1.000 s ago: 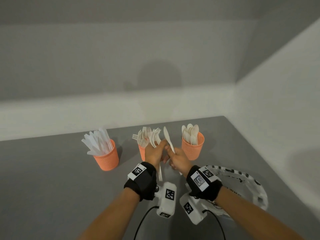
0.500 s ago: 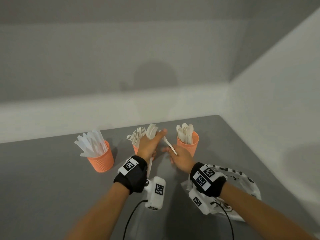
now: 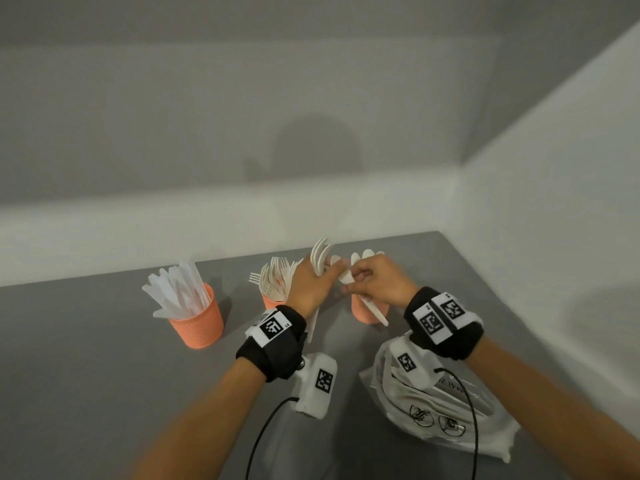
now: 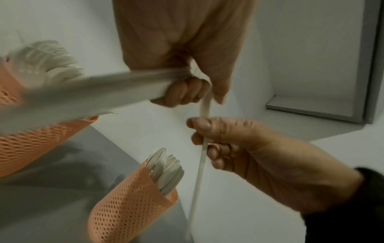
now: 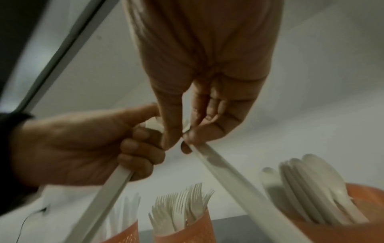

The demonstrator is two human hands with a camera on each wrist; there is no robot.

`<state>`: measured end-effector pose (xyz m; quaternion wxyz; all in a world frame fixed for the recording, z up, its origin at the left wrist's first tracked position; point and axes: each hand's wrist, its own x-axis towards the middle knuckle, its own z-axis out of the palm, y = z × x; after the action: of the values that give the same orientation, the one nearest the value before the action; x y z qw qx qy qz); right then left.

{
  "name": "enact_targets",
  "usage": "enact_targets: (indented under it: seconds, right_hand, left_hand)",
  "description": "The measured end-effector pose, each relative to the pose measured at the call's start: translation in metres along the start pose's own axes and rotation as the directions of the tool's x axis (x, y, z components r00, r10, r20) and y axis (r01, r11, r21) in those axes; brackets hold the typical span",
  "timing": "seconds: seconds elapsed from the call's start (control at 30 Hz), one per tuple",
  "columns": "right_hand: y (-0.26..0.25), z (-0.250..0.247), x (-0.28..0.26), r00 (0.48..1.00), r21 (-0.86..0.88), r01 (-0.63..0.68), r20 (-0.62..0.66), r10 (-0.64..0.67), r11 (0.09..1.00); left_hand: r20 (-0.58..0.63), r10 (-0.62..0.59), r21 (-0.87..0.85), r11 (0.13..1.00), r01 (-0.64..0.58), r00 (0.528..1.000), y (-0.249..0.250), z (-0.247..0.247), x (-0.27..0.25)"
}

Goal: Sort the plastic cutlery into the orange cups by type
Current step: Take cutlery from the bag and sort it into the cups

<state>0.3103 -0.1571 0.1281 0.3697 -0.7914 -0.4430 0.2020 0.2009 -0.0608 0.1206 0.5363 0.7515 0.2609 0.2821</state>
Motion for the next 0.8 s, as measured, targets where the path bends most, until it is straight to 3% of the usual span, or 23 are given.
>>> enact_targets:
  seconds: [0.07, 0.13, 0.23, 0.37, 0.47, 0.63, 0.8]
  right_hand:
    - [0.007, -0.012, 0.006, 0.996, 0.110, -0.038, -0.074, 0.046, 0.993]
    - [0.012, -0.025, 0.012, 0.981, 0.149, -0.049, -0.180, 0.076, 0.988]
    - [0.023, -0.045, 0.024, 0.940, 0.175, -0.050, -0.324, 0.106, 0.983]
    - [0.040, -0.054, 0.037, 0.901, 0.112, -0.050, -0.424, 0.093, 0.992]
    - [0.051, -0.049, 0.043, 0.899, 0.073, -0.051, -0.431, 0.077, 0.996]
    - [0.067, -0.032, 0.047, 0.923, 0.033, -0.098, -0.371, 0.103, 0.995]
    - [0.077, -0.014, 0.050, 0.950, -0.089, -0.182, -0.272, 0.152, 0.979]
  left_hand:
    - [-0.018, -0.043, -0.101, 0.994, 0.041, 0.999, 0.003, -0.006, 0.003]
    - [-0.158, -0.067, -0.166, 0.985, 0.040, 0.985, 0.006, -0.017, 0.011]
    - [-0.368, -0.026, -0.203, 0.978, -0.053, 0.929, 0.004, -0.040, 0.034]
    - [-0.499, -0.039, -0.241, 0.966, -0.095, 0.866, -0.005, -0.060, 0.061]
    - [-0.521, -0.070, -0.263, 0.961, -0.082, 0.851, -0.019, -0.061, 0.070]
    - [-0.471, -0.065, -0.191, 0.981, -0.030, 0.879, -0.048, -0.043, 0.077]
    - [-0.437, 0.018, -0.078, 0.995, -0.058, 0.899, -0.075, -0.025, 0.070]
